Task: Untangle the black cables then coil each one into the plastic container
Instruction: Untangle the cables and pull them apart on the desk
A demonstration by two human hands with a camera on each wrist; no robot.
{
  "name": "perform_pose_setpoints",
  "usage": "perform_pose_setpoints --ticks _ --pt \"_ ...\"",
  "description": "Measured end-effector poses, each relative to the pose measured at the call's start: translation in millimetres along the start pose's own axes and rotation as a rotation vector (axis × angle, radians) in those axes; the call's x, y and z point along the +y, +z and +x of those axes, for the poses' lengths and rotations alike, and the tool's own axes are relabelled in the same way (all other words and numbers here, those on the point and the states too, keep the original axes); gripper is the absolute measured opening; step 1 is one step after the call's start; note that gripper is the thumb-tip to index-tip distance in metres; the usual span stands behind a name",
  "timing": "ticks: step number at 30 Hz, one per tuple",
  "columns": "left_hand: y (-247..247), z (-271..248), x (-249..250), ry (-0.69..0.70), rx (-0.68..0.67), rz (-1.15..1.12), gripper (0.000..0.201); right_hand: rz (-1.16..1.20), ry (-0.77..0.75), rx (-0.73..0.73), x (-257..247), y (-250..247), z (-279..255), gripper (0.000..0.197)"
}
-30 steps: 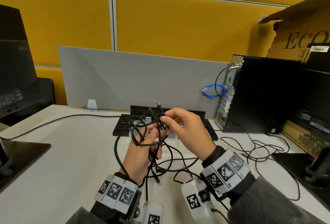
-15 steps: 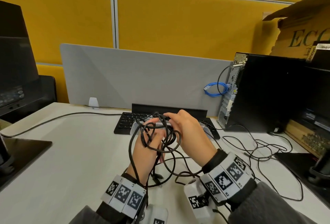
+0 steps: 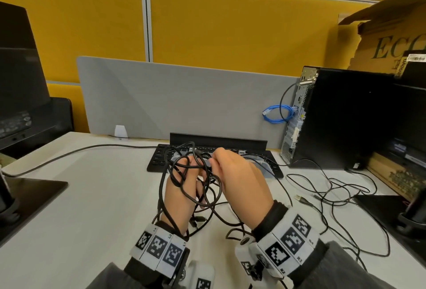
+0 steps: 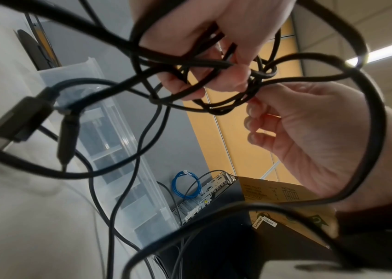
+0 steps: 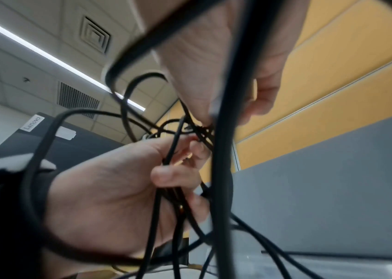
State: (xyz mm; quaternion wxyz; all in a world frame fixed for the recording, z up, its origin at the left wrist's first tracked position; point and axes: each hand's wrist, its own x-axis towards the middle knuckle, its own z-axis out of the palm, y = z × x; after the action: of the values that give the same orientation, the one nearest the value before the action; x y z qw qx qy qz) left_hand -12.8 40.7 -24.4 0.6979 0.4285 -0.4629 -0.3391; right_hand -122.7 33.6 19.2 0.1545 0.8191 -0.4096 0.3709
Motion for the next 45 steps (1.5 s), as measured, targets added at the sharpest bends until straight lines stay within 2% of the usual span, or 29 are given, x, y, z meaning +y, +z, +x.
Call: perform_pose_setpoints --ticks 1,4,8,11,14,19,22,26,30,33,35,36,38,41,43,45 --pt "0.3 -0.7 0.9 -0.017 -0.01 -0.008 0.027 0.071 -0.016 0.038 1.1 2.4 -2.5 0.025" --pt "1.1 -0.8 1.9 -0.065 -0.012 0.005 0.034 0.277 -0.084 0.021 7.0 5.3 -6.7 0.023" --pt "1.9 -0.9 -0.6 -0.107 0.034 0.0 0.046 0.375 -0.167 0.005 12.2 5.9 -7.4 0.018" --pt "3.0 -0.4 -2.4 -0.148 0.036 -0.045 0.041 0.449 -0.196 0.011 15.7 8.1 -9.3 0.018" --pt "3.6 -1.9 -1.4 -0.172 0.022 -0.086 0.033 0.532 -0.151 0.032 20.8 11.0 -11.5 0.016" --pt "2.8 -3.8 -1.3 -0.21 -0.023 -0.126 0.033 0.637 -0.099 0.066 25.2 14.1 -14.9 0.012" --pt "2.9 -4.4 3.1 -0.153 -0.06 -0.099 0.043 0.663 -0.099 0.065 25.8 11.1 -13.6 0.013" --pt "1.8 -1.3 4.8 -0.087 -0.111 -0.076 0.046 0.716 -0.026 0.016 24.8 4.8 -10.2 0.012" --pt "0.0 -1.5 -1.0 -0.182 -0.071 -0.182 0.034 0.656 -0.113 -0.022 27.1 1.3 -13.0 0.011" --pt "0.5 -3.6 3.7 -0.251 -0.098 -0.203 0.039 0.694 -0.136 -0.001 27.7 1.7 -16.3 0.007" --pt "-1.6 -3.3 8.3 -0.234 -0.069 -0.247 0.04 0.762 -0.064 -0.003 26.3 1.5 -17.2 0.006" --pt "-3.7 -2.8 9.9 -0.212 -0.062 -0.263 0.039 0.81 0.027 -0.019 25.0 0.4 -15.6 0.009" --pt "-5.4 -2.5 12.9 -0.172 -0.116 -0.27 0.038 0.945 0.284 -0.104 24.3 -2.6 -10.8 0.011" --pt "-4.0 -1.1 11.7 -0.165 -0.199 -0.283 0.031 1.151 0.615 -0.411 25.8 -8.5 -7.6 0.015" --pt "-4.1 0.8 9.7 -0.148 -0.201 -0.3 0.025 1.186 0.664 -0.636 25.7 -15.2 -11.5 0.029" --pt "-5.6 3.6 8.0 -0.142 -0.163 -0.306 0.03 1.068 0.535 -0.808 23.0 -22.6 -18.1 0.034"
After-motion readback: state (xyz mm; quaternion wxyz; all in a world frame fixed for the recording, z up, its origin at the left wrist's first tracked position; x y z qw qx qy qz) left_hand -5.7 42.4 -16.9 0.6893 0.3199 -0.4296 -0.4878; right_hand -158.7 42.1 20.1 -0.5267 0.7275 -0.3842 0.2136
